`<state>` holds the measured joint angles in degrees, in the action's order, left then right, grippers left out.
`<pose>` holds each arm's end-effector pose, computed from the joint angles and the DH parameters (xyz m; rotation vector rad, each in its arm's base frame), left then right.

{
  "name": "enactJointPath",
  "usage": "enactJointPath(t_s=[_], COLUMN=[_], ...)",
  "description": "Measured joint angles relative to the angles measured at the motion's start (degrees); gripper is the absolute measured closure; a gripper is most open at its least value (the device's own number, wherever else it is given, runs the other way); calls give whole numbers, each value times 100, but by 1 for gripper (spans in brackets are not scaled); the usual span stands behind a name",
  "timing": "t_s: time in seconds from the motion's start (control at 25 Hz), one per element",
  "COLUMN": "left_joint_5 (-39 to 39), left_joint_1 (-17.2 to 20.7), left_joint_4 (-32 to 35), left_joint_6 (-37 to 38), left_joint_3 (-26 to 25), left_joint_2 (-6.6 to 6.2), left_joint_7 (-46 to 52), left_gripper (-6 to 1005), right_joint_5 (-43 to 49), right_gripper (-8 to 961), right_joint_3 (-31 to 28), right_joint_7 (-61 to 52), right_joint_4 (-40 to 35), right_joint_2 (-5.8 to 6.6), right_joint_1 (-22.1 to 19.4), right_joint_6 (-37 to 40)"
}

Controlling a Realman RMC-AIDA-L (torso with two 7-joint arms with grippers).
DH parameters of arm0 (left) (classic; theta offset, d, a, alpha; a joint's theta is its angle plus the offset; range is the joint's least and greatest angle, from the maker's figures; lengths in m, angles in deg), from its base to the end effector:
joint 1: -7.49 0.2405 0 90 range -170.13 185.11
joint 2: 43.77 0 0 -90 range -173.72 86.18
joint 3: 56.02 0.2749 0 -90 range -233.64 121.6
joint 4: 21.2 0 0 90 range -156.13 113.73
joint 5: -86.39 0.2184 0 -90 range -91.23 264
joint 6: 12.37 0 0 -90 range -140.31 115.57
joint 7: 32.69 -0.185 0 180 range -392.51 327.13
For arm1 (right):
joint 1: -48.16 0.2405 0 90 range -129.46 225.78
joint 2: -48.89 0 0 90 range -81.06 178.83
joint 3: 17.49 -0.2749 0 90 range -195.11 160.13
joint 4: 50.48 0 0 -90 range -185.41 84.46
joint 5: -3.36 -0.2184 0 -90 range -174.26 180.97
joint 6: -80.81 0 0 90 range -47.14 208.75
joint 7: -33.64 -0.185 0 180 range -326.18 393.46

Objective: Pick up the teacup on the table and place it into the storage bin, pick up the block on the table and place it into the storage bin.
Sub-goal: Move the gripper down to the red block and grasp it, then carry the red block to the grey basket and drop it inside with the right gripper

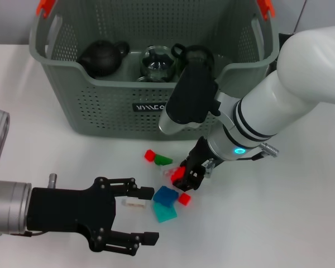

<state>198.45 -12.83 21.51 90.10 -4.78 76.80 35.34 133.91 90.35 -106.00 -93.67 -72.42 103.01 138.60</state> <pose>-0.2683 0.2703 -0.0634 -2.9954 -0.3418 -0.7684 0.1549 0.3927 -0.1928 -2.8532 0.4249 -0.5436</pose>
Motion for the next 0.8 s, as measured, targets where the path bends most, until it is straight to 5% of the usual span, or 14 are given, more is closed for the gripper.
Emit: enactJointPath(t_s=[0.16,0.52,0.8], left_joint_5=[0,-12,-2], left_joint_1=[-6,1,18], left_joint_4=[0,0,0], left_joint_6=[0,41,57], left_joint_3=[0,-73,-151], left_joint_2=[-7,-24,-35], left_joint_7=[-1,-1,-1], left_gripper=[185,185,185], right_joint_5=[-19,67,547], right_gripper=[487,516,512], right_joint_3=[-26,-464,-1783], right_joint_7=[-11,23,44], right_joint_4=[-60,-529,-2403], right_joint_2=[24,111,122], right_joint_1=[-15,-115,-645], right_joint_6=[52,678,2247])
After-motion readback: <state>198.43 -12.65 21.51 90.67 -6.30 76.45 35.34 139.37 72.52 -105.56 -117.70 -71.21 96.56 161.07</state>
